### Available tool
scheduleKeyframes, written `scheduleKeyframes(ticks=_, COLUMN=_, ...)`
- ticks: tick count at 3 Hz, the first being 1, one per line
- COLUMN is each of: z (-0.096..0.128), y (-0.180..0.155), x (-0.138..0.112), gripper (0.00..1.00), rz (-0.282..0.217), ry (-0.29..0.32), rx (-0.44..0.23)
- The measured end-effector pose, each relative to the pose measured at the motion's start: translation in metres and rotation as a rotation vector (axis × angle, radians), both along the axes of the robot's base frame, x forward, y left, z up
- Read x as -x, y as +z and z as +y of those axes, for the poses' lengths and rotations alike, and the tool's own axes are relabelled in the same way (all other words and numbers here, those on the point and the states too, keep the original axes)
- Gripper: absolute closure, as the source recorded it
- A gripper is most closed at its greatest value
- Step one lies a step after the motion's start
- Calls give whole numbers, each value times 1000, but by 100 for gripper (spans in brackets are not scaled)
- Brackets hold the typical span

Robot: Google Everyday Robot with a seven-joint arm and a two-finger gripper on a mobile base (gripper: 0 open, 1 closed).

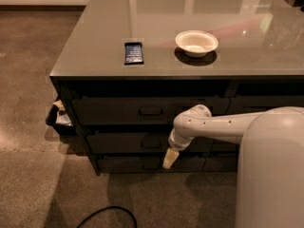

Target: Open middle drawer

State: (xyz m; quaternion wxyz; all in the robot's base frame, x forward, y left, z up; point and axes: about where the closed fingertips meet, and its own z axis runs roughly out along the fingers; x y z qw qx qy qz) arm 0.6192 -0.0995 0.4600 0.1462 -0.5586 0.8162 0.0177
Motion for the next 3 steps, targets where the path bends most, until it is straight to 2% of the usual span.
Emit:
scheduleKeyframes(ticks=1, z=0, y=0, x=0, gripper=0, rz=0, ry=0, rx=0)
scheduleKeyframes(ticks=3, z=-2, y=-16, x=-13, gripper=0, rz=-14, ry=25, rx=-55)
